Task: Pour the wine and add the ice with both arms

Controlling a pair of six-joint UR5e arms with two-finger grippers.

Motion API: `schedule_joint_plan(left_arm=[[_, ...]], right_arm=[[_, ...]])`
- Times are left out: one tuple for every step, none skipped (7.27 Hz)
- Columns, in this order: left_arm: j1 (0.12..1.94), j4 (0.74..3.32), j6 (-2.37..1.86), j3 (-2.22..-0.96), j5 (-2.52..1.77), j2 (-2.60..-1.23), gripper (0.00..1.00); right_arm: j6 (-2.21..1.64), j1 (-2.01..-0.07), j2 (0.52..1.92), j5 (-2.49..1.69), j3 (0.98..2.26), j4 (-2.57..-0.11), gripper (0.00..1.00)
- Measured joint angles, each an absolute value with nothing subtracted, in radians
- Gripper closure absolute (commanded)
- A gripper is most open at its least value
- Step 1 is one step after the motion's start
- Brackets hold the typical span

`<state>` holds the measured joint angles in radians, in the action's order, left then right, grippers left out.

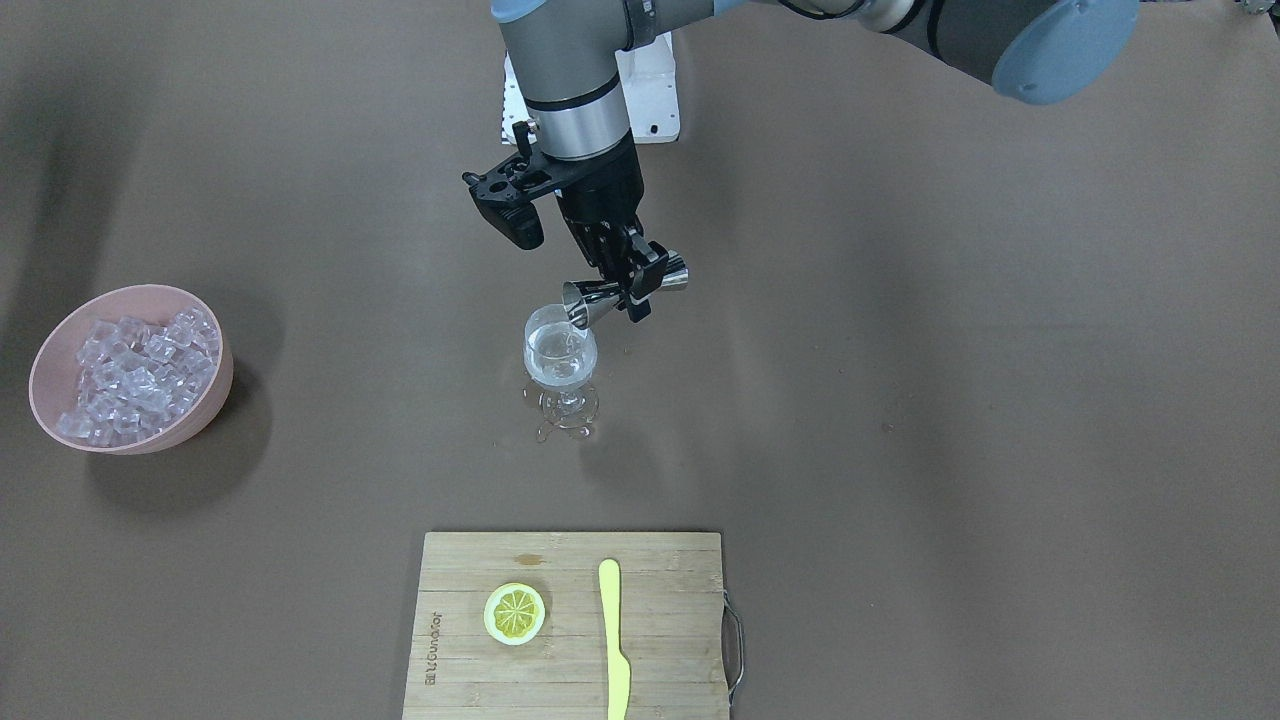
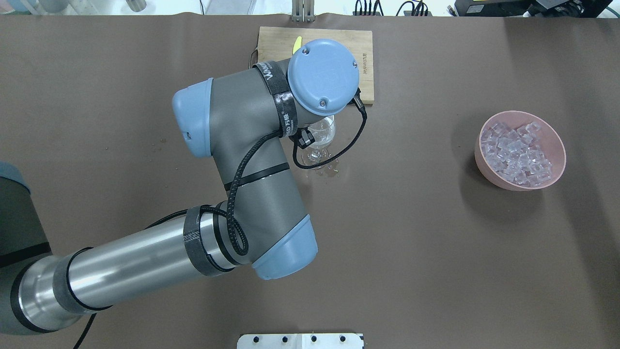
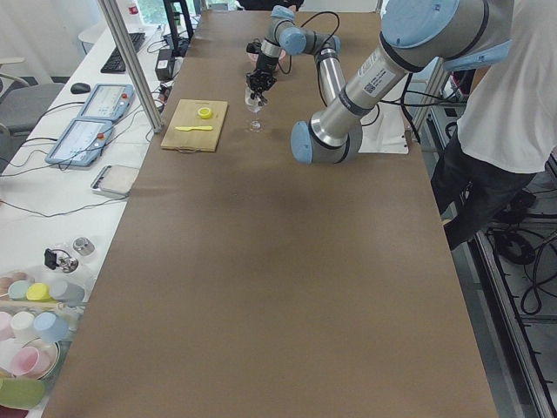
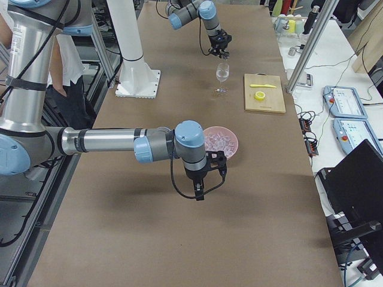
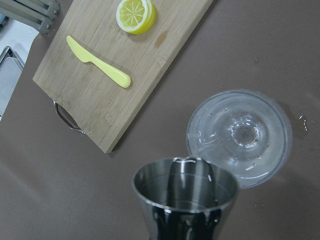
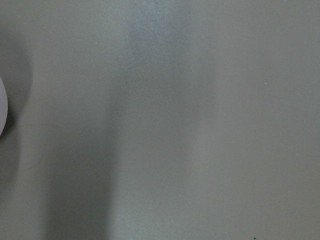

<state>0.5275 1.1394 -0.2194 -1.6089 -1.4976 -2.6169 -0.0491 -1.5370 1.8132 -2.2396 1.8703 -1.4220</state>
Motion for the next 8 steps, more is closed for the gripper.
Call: schedule_joint_plan(left_arm=[[0.523, 1.124, -0.219, -1.587, -1.49, -2.639, 1.0], [0.521, 1.104, -0.219, -1.565, -1.487, -2.662, 1.0], [0.52, 1.085, -0.219, -1.55, -1.484, -2.679, 1.0], [0.518, 1.068, -0.219, -1.538, -1.476, -2.692, 1.0], [0.517, 1.05, -0.219, -1.524, -1.465, -2.705, 1.0], [0.514, 1.033, -0.219, -1.513, -1.451, -2.714, 1.0], [0.507, 1.017, -0.219, -1.505, -1.435, -2.722, 1.0], [0.499, 1.006, -0.219, -1.499, -1.423, -2.725, 1.0]], right_arm=[[-0.049, -1.537, 1.813, -2.24, 1.868, -1.422, 0.0], [-0.049, -1.537, 1.813, -2.24, 1.865, -1.422, 0.0], [-0.049, -1.537, 1.813, -2.24, 1.863, -1.422, 0.0], [-0.049, -1.537, 1.813, -2.24, 1.863, -1.422, 0.0], [-0.049, -1.537, 1.813, -2.24, 1.862, -1.422, 0.0], [-0.049, -1.537, 1.813, -2.241, 1.862, -1.422, 0.0], [-0.049, -1.537, 1.813, -2.241, 1.862, -1.422, 0.0], [-0.049, -1.537, 1.813, -2.241, 1.862, -1.422, 0.0]])
